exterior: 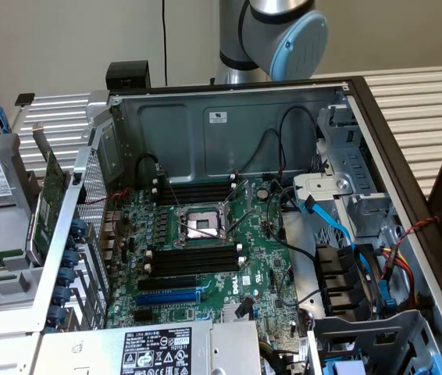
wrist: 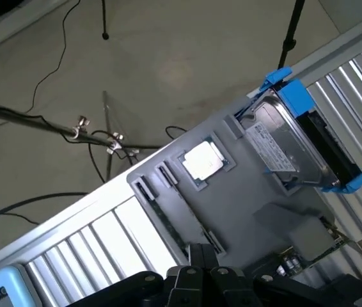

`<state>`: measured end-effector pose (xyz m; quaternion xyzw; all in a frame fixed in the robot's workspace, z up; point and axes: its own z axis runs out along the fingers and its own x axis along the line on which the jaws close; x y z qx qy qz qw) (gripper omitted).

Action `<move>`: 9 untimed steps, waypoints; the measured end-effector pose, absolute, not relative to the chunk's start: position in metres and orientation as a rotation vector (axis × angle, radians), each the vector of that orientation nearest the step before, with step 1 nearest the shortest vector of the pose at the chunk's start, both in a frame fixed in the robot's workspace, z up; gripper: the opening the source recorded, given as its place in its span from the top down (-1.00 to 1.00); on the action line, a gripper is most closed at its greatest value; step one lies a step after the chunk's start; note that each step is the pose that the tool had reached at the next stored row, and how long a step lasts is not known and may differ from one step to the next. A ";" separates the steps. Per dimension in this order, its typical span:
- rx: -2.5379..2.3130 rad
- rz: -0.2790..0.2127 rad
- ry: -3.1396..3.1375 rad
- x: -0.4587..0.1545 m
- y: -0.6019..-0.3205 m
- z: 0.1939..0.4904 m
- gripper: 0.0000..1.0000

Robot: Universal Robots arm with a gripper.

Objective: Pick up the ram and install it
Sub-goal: 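Pick up the ram and move it above insertion slot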

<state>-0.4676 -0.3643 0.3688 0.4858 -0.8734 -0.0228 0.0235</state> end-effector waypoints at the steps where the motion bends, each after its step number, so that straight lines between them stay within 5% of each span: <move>1: 1.529 -0.070 -2.689 -0.468 -0.364 0.369 0.80; 9: 1.715 -0.066 -2.569 -0.468 -0.364 0.368 0.80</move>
